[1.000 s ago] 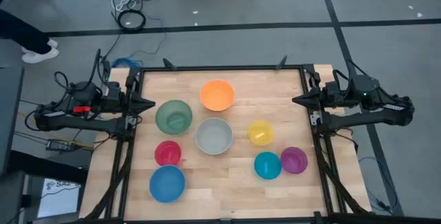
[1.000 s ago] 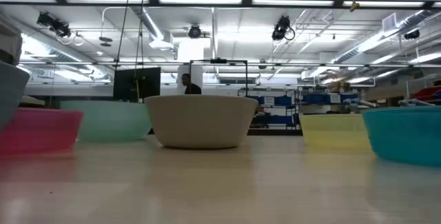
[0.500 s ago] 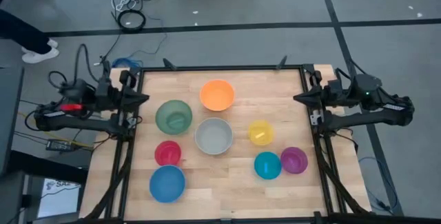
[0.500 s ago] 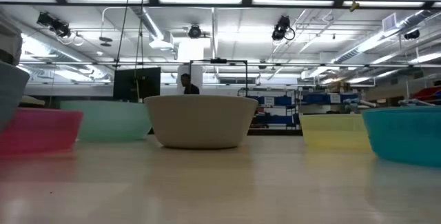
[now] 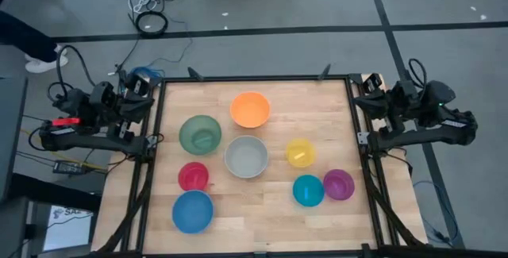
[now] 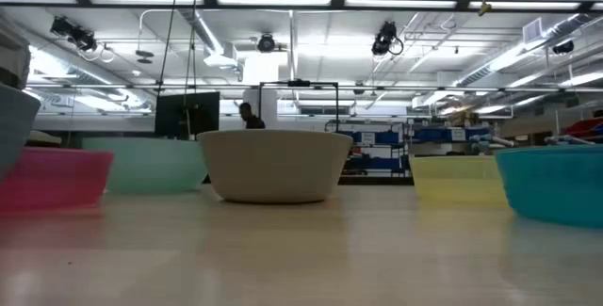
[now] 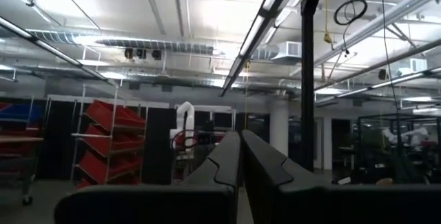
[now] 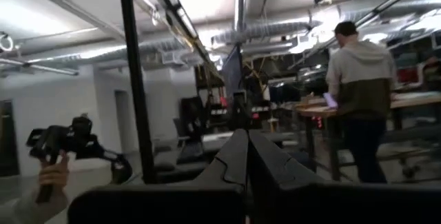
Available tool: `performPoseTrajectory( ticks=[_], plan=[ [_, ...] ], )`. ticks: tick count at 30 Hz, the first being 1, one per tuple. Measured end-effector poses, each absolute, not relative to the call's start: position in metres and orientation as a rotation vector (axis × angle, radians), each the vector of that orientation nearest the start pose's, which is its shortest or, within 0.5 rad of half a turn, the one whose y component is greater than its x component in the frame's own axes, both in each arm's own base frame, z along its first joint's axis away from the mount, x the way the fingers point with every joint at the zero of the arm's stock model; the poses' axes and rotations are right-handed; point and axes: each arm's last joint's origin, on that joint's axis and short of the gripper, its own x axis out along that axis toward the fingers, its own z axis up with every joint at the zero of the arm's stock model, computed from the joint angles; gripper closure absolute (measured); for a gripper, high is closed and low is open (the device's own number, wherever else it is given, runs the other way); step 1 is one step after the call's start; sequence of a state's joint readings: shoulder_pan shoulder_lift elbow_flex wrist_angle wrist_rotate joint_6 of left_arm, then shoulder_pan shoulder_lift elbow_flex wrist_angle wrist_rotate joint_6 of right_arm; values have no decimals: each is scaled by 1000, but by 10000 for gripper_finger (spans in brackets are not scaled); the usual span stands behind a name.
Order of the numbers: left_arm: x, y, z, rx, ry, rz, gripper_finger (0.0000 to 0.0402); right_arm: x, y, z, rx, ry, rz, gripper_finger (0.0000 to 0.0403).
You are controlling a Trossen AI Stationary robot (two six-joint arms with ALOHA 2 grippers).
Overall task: Nest bowls inside each other
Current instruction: Stack the gray bowl on top of the green bowl
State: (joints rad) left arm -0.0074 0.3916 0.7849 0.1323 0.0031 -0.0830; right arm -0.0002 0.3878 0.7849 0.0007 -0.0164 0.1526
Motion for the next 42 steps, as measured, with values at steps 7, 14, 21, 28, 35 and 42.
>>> performPoseTrajectory(
  ticks=[7,14,21,28,35,42],
  plan=[
    [64,0,401,-169,-512,-46,377,72,-1,389,124,-368,-9,402],
    [65,0,399,-194,-486,-50,377,83,-1,391,148,-375,-4,398],
    [66,0,397,-196,-462,-50,377,87,-1,394,270,-410,24,402],
    [69,-1,389,-216,-376,-54,377,86,0,396,258,-423,51,397],
    [82,0,378,-222,-244,-22,377,103,2,396,311,-400,129,375],
    [139,1,352,-117,40,75,371,152,-4,388,158,-197,-107,333]
  ],
)
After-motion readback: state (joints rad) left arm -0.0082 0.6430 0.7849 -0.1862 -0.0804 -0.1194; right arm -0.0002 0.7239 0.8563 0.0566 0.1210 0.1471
